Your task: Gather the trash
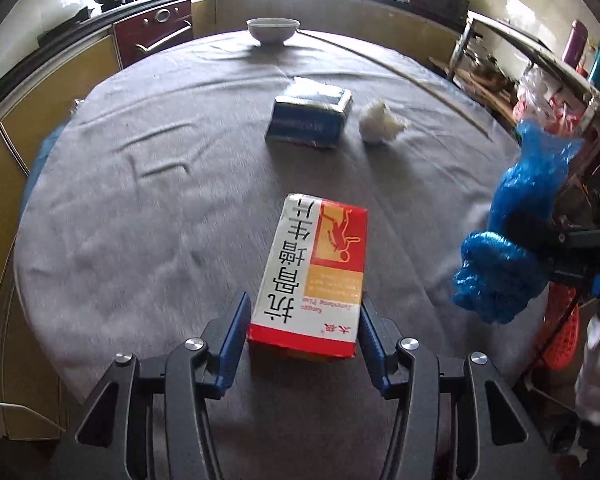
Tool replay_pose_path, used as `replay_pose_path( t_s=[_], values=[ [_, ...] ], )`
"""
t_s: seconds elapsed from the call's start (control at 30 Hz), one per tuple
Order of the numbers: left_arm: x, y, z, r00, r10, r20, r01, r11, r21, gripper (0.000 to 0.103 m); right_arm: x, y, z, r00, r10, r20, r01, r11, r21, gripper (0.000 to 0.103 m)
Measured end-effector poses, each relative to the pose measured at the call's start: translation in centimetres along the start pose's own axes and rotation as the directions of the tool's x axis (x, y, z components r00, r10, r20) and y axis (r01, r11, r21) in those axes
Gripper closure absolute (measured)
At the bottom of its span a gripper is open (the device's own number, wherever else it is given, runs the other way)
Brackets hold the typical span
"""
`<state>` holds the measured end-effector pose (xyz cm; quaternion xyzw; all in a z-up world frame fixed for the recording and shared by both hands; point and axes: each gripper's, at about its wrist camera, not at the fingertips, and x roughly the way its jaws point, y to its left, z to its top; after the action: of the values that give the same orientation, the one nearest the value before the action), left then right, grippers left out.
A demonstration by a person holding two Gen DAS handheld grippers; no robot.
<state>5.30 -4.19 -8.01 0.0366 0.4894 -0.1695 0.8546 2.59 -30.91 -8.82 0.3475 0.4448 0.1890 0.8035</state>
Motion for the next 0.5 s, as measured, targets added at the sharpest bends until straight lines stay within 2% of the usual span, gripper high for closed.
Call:
replay_pose_path(
  t_s=[0.17, 0.27, 0.5],
  values=[
    [-0.2, -0.1, -0.1, 1.0, 0.011, -0.01, -0.011, 1.0, -0.017, 0.041, -0.2, -0.3, -0.6, 1.0, -0.018, -0.004, 0.018, 1.0, 0.0, 0.051],
    [-0.1, -0.2, 0.4, 1.0, 0.021, -0.005, -0.022, 1.0, -0.019, 0.04, 0.3, -0.4, -0.7, 0.998, -0.056, -0.016, 0.056, 0.998, -0.008, 0.051],
    [1.0, -0.5, 1.5, 0.998, 0.059, -0.015, -0.059, 0.998, -0.01, 0.039, 0.5, -0.2, -0.9, 0.998, -0.068, -0.01, 0.068, 0.997, -0.029, 0.049]
  ],
)
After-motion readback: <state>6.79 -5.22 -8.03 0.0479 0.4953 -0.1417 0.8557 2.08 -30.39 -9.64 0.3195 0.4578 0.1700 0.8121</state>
